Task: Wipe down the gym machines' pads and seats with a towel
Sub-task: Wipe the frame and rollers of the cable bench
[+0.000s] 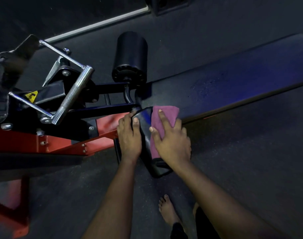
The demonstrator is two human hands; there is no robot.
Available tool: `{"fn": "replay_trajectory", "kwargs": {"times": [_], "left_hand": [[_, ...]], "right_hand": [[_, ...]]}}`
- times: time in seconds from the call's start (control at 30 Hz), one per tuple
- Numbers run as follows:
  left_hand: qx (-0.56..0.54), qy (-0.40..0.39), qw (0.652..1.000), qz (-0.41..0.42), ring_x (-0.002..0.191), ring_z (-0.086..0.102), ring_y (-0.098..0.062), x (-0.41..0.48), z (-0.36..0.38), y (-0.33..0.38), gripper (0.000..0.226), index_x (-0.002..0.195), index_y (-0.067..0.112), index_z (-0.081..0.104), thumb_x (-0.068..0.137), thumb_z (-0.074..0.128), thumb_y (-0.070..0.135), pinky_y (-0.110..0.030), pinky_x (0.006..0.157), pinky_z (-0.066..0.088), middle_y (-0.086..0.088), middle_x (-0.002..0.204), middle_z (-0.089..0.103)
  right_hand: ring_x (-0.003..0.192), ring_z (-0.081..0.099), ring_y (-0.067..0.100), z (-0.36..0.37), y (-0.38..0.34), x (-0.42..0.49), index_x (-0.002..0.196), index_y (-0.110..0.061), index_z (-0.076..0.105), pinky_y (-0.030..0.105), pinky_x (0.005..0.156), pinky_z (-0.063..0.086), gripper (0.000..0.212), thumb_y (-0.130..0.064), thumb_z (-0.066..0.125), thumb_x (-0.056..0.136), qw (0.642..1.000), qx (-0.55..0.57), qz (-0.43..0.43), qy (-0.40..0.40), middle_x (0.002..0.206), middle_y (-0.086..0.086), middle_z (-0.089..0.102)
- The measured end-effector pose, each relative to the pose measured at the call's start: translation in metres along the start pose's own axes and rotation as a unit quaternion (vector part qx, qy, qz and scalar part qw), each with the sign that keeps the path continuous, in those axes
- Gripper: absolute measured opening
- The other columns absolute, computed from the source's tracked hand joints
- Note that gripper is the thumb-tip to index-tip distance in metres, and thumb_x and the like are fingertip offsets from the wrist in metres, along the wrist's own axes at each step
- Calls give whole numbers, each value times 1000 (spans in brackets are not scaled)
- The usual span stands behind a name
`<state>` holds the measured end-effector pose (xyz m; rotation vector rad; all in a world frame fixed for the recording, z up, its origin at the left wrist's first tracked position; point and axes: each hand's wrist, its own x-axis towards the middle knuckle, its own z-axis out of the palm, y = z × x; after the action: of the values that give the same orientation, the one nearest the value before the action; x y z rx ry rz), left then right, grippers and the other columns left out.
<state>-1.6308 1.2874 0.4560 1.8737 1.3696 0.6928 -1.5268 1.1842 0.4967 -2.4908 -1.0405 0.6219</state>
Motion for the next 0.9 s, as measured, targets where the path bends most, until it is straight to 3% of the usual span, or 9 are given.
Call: {"fn": "replay_trajectory", "kwargs": {"times": [0.1,0.23,0.3,0.4,0.53,0.6,0.7,0.8,0.9], "left_hand": [[2,-10,1000,-13,122,44,-21,2,0,-2,48,134,16,54,102,34,46,-30,103,30,-7,127,52],[-7,-13,1000,-11,117,42,-13,1,-1,-1,52,133,20,53,100,30,53,-31,101,31,-1,123,49],[-18,-10,1000,-17,115,43,-14,1,0,-2,52,130,17,54,100,30,52,-31,100,33,-2,121,50],[-43,-1,999,-13,109,48,-17,-2,0,-5,45,122,9,56,103,33,42,-30,96,38,-6,115,53],[-76,-16,997,-3,105,51,-7,-3,-6,-14,36,122,16,56,104,35,39,-11,89,36,-3,117,56],[-72,-18,997,2,107,51,-5,-2,-7,-15,38,123,17,56,103,35,42,-14,91,37,-2,119,56],[-71,-22,997,-9,107,50,-6,-3,-7,-13,35,122,19,55,103,35,41,-23,92,37,-1,119,55],[-82,-21,996,-9,107,50,-7,-5,-7,-10,35,122,18,55,104,35,40,-26,93,37,-2,119,54],[-99,-17,995,-16,109,52,-8,-5,-7,-16,33,122,24,54,104,34,44,-34,97,43,2,120,55]], "right_hand": [[121,53,41,-4,6,28,155,-51,20,48,98,44,64,-71,34,97,994,68,60,-67,146,13,42],[120,56,33,-17,19,54,147,-45,44,39,94,41,55,-70,36,98,953,198,171,-154,146,7,52],[121,55,34,-16,19,47,149,-41,44,40,98,41,55,-66,35,101,957,189,175,-135,148,8,50],[118,51,38,-4,8,0,157,-43,27,46,95,44,61,-66,31,100,991,53,118,-35,144,14,42],[114,51,34,4,9,-35,158,-43,22,47,90,46,67,-69,33,98,996,13,82,29,140,12,43],[117,52,36,-1,16,-18,156,-44,27,47,95,45,64,-69,35,97,991,59,120,7,137,12,47],[120,56,37,-1,33,20,143,-43,46,42,96,43,55,-70,34,97,972,117,178,-101,136,10,55],[110,65,26,-5,50,38,125,-36,64,39,100,49,66,-83,41,84,935,236,212,-160,128,2,67],[114,62,28,-8,50,21,136,-46,56,40,101,48,57,-78,41,91,941,235,195,-144,132,4,63]]}}
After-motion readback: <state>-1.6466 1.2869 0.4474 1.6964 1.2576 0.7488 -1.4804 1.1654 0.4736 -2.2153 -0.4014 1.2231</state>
